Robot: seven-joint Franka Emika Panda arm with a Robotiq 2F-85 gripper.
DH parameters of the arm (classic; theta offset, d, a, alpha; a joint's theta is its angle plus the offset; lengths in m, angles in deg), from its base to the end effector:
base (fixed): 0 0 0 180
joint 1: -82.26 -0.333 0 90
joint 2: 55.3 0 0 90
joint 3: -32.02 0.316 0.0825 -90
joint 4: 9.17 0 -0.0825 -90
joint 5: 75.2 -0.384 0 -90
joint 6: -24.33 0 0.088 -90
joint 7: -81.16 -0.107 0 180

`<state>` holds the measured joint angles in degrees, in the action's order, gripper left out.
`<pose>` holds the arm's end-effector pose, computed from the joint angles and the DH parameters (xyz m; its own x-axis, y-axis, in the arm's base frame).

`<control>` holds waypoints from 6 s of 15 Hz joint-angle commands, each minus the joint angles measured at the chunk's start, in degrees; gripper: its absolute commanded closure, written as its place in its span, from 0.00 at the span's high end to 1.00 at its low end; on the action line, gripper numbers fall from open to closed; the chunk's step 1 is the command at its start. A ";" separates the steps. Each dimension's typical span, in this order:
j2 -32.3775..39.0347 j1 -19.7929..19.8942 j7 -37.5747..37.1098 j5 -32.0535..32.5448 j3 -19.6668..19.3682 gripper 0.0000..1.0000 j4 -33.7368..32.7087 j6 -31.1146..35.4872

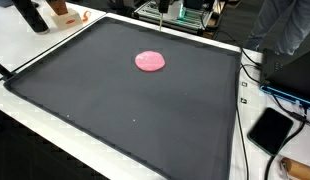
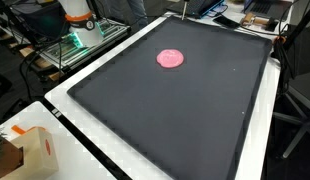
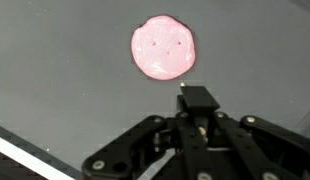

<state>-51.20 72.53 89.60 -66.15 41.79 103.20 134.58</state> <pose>0.5335 0.1757 0.4303 0.8489 0.5127 -0.1282 0.5261 -0.8431 0.1113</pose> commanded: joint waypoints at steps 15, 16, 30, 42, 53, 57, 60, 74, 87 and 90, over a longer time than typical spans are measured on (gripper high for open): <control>0.80 1.75 9.64 -3.38 -1.10 0.03 17.38 22.33; 1.26 1.69 8.74 -1.44 -1.35 0.03 17.89 23.67; 8.68 2.27 7.04 3.39 -2.47 0.03 18.89 33.93; 7.70 1.99 6.11 3.27 -2.41 0.03 18.33 31.44; -1.35 1.49 3.63 3.10 -1.94 0.03 17.84 25.27; -4.54 1.46 3.12 2.62 -1.73 0.03 17.43 22.80; -6.18 1.42 2.82 2.46 -1.61 0.03 17.34 21.39; -3.47 3.50 17.13 -14.20 -4.52 0.03 13.84 19.82; 9.37 15.63 49.78 -44.14 -8.94 0.03 5.43 2.65; 11.83 17.63 52.67 -47.47 -9.26 0.03 4.67 0.23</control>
<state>-42.05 88.19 138.97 -110.18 32.70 109.51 137.77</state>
